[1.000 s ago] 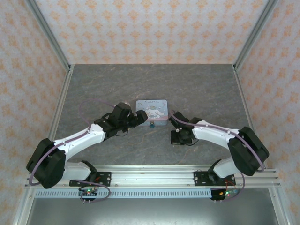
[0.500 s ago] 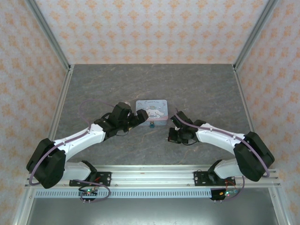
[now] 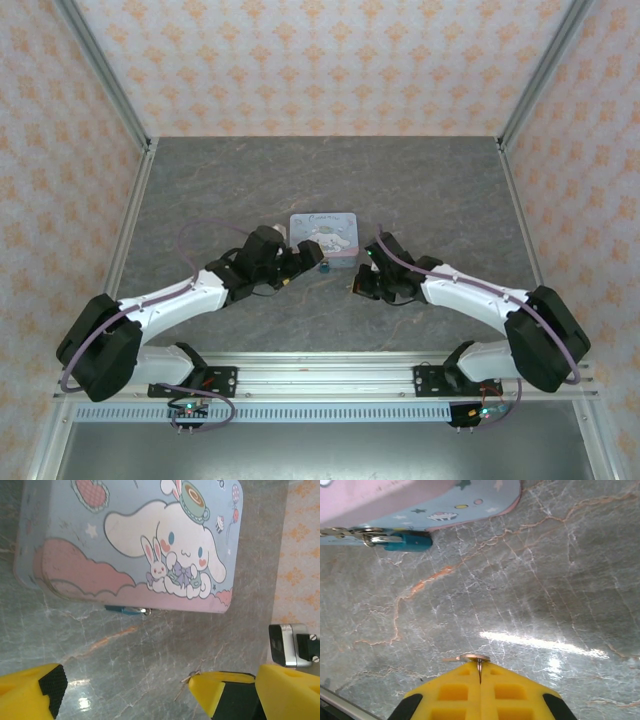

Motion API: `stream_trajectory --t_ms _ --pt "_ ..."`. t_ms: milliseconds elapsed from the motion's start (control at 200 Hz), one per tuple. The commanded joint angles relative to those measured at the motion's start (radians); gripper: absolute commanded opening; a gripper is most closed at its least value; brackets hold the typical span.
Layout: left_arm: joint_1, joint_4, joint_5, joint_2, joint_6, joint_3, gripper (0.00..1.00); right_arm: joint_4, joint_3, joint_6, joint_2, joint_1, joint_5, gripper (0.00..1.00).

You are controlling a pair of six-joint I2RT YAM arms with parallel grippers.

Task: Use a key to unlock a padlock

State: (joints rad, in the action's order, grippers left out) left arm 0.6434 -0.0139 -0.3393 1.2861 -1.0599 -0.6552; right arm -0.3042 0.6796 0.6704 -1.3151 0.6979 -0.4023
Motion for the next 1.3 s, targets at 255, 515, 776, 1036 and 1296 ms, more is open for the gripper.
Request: stream_trajectory --t_ms 255,515,776,1036,1296 --pt "0.103 -0.189 -0.017 0.099 -0.087 0.023 0.73 0.081 0.004 0.082 0.035 0.000 -0.005 0.00" --pt "0.148 -0.244 0.006 0.134 -0.116 0.026 0.62 0.178 -0.021 0.152 0.029 -0.003 -0.014 0.00" --pt "0.153 -0.293 0.021 0.161 -0.158 0.018 0.56 0.224 -0.051 0.177 0.022 -0.006 -0.035 0.00" --pt "0.166 -0.387 0.025 0.214 -0.232 0.020 0.50 0.289 -0.081 0.222 0.035 -0.016 -0.063 0.00" --pt "0.174 -0.452 0.042 0.248 -0.282 0.025 0.46 0.341 -0.111 0.259 0.056 -0.024 -0.083 0.00"
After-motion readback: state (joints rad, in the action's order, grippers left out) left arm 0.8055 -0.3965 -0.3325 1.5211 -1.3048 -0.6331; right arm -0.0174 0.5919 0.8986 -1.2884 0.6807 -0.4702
